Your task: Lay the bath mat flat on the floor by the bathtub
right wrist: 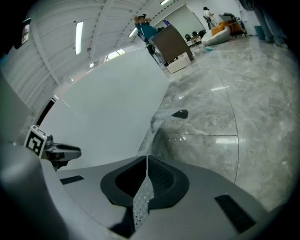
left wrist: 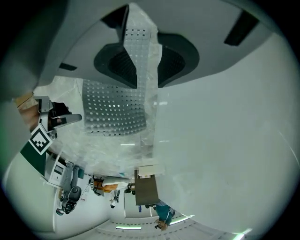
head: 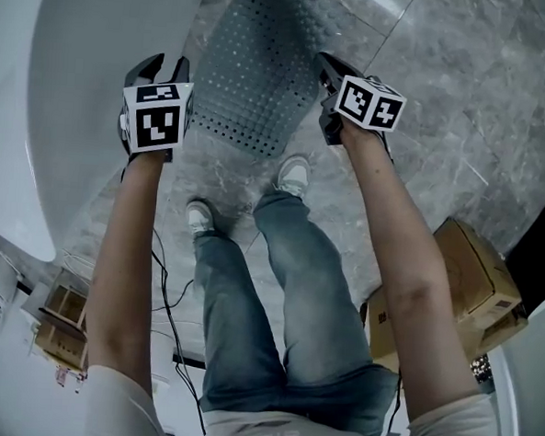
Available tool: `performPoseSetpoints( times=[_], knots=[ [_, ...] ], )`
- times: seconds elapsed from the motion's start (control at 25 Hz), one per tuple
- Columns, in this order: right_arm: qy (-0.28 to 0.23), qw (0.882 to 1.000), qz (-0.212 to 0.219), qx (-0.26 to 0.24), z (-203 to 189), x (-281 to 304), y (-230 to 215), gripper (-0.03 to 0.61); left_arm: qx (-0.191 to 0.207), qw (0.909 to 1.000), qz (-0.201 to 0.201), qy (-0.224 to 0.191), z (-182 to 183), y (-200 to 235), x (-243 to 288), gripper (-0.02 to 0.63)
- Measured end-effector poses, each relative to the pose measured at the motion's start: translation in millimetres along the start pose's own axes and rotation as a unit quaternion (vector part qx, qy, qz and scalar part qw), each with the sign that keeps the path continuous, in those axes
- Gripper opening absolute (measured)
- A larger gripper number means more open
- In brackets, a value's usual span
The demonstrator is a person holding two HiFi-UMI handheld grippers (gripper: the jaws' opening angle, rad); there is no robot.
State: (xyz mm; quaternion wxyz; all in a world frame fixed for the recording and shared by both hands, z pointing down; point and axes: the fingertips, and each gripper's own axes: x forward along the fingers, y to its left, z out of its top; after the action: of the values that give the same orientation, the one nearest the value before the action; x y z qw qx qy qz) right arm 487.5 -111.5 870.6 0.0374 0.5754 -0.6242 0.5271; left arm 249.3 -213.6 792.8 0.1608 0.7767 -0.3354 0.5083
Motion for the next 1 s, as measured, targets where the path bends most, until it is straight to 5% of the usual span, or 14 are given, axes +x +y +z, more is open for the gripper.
performPoseSetpoints(
  times=[0.04,0.08,0.12,0.16,0.56,1.0],
  knots=[
    [-0.005,1.000,-0.019,0.007,3,3,-11,0.036,-0.004,1.0000,-0.005,0.003,-6,-2,1,0.146],
    [-0.011,0.999,-0.038,0.022,5,5,-23,0.106,-0.007,0.9999,-0.010,0.006,-11,-4,1,0.138],
    [-0.020,0.997,-0.055,0.044,7,7,-35,0.248,-0.009,0.9998,-0.014,0.008,-18,-5,2,0.137],
    [-0.026,0.995,-0.070,0.066,6,7,-45,0.313,-0.011,0.9997,-0.018,0.011,-24,-6,3,0.137],
    [0.026,0.991,-0.113,0.069,-40,-7,-60,0.322,-0.040,0.9974,-0.039,0.045,-73,-10,-10,0.135],
    [0.155,0.983,-0.067,-0.075,-127,10,28,0.322,-0.122,0.9894,-0.037,0.070,-150,-2,-54,0.035]
  ],
)
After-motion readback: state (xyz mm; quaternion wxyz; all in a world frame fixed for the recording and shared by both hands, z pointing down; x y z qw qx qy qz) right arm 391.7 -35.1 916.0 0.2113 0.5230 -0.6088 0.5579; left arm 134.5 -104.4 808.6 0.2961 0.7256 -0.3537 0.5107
